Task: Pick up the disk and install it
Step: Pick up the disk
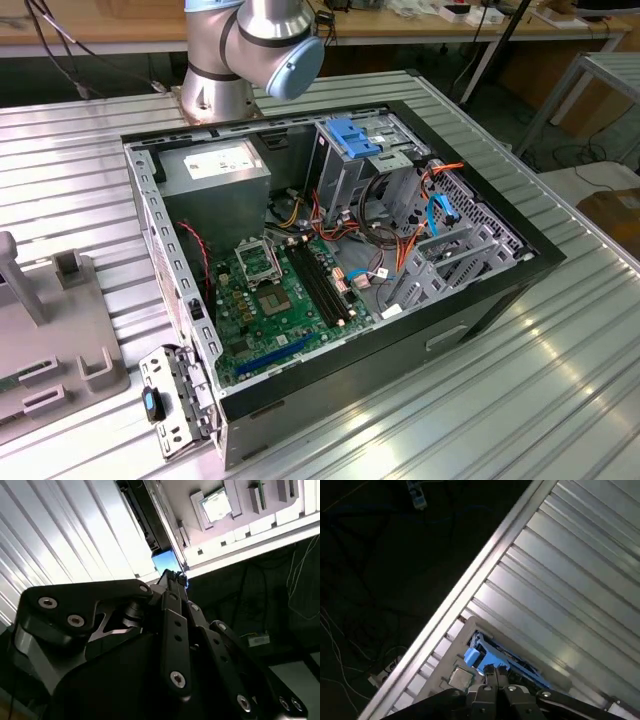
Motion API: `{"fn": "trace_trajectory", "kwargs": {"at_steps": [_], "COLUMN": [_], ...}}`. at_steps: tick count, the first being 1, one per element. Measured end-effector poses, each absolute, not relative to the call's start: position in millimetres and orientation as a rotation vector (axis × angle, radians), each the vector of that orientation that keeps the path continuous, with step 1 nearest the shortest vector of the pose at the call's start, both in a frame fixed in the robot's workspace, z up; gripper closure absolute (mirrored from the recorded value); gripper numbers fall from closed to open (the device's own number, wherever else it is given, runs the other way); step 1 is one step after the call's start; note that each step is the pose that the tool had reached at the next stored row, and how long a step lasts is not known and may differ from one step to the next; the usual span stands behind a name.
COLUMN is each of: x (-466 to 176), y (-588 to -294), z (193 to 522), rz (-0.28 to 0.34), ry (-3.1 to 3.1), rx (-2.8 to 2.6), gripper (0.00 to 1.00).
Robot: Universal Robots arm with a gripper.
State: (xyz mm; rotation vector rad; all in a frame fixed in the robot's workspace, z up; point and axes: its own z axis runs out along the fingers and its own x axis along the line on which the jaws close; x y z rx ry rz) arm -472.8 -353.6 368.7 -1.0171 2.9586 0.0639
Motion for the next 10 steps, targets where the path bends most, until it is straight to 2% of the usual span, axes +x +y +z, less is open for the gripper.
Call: {"fn": "trace_trajectory", "kwargs": {"at_steps": [10], "x": [-472.9], "y": [-353.6], "z": [368.3], "rz": [0.065], "ry": [2.722], "rx": [-1.559], "gripper": [0.89]}}
